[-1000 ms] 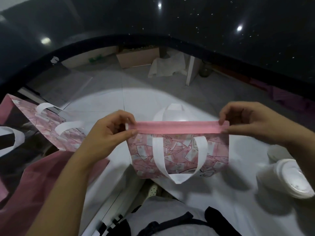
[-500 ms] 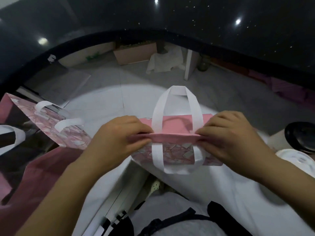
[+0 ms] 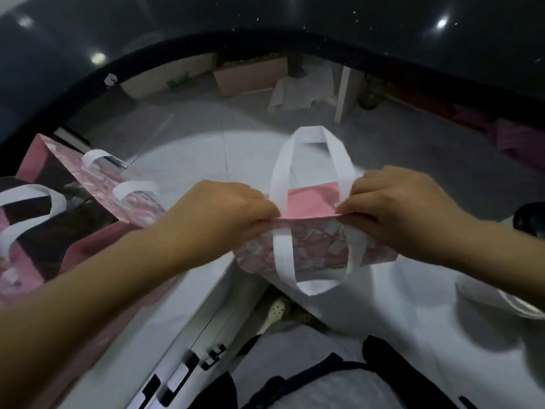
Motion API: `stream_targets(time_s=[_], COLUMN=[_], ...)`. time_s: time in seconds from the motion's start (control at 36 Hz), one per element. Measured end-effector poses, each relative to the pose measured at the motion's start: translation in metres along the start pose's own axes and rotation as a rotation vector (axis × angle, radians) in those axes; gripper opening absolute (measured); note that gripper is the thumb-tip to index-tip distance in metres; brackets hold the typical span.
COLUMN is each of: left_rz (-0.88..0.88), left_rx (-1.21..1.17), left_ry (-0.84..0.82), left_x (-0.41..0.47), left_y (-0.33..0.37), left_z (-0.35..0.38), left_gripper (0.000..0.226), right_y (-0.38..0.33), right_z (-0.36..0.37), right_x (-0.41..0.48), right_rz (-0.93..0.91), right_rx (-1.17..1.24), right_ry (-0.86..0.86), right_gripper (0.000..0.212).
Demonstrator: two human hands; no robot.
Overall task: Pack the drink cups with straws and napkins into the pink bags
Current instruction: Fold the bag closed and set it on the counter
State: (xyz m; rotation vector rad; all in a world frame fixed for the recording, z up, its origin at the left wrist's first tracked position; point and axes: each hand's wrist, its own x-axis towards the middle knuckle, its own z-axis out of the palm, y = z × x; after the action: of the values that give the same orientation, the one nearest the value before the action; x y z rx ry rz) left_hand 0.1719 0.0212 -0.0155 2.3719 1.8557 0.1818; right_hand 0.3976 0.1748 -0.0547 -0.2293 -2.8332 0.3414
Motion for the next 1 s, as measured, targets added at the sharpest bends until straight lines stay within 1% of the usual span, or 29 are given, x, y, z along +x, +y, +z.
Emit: stream_targets(time_s=[0.06,0.11,0.25,0.33,0.44,0.53,0.64,0.72,0.78,0.86,0.94,1.0], left_rz=[-0.039,-0.064,-0.108,-0.118,-0.13,-0.204,-0.342,-0.411,-0.399,-0.359,-0.382,-0.42], left_rx=[-0.01,-0.011,0.005,0.01,0.0,-0.03,-0.098,-0.226,-0.285,-0.351,-0.539,-0.685], left_ry=[-0.009,-0.026,-0.02,0.001,0.046,0.069,0.127,0.162,0.178,0.214,0.29,0.338], left_x=[-0.012,-0.023,-0.039,-0.042,-0.042,-0.041,-0.042,-0.04,-0.037,-0.033,-0.029,-0.028], left_y=[-0.007,-0.009,-0.011,-0.011,-0.004,0.002,0.007,0.013,0.021,0.038,0.059,0.077], left_z=[-0.003,-0.006,-0.008,-0.009,-0.007,-0.005,0.002,0.005,0.009,0.022,0.042,0.056], left_gripper=[0.022,0.023,0.016,0.017,0.016,0.024,0.024,0.023,0.025,0.021,0.022,0.02], right_y=[0.008,0.017,0.039,0.044,0.055,0.061,0.068,0.07,0.072,0.072,0.062,0.043], right_z=[-0.005,-0.01,-0.019,-0.019,-0.019,-0.018,-0.016,-0.015,-0.016,-0.016,-0.013,-0.009], right_x=[-0.01,-0.02,-0.037,-0.039,-0.041,-0.045,-0.057,-0.068,-0.073,-0.079,-0.086,-0.095], right_rz=[0.008,0.01,0.02,-0.013,-0.01,-0.008,0.02,0.057,0.108,0.255,0.468,0.583], right_rx=[0.015,0.031,0.077,0.082,0.112,0.14,0.16,0.128,0.062,0.007,0.09,0.161], right_ry=[-0.003,-0.015,-0.045,-0.057,-0.024,-0.002,0.027,0.087,0.133,0.19,0.293,0.397], right_gripper=[0.004,0.008,0.007,0.011,0.014,0.012,0.02,0.02,0.022,0.023,0.032,0.039])
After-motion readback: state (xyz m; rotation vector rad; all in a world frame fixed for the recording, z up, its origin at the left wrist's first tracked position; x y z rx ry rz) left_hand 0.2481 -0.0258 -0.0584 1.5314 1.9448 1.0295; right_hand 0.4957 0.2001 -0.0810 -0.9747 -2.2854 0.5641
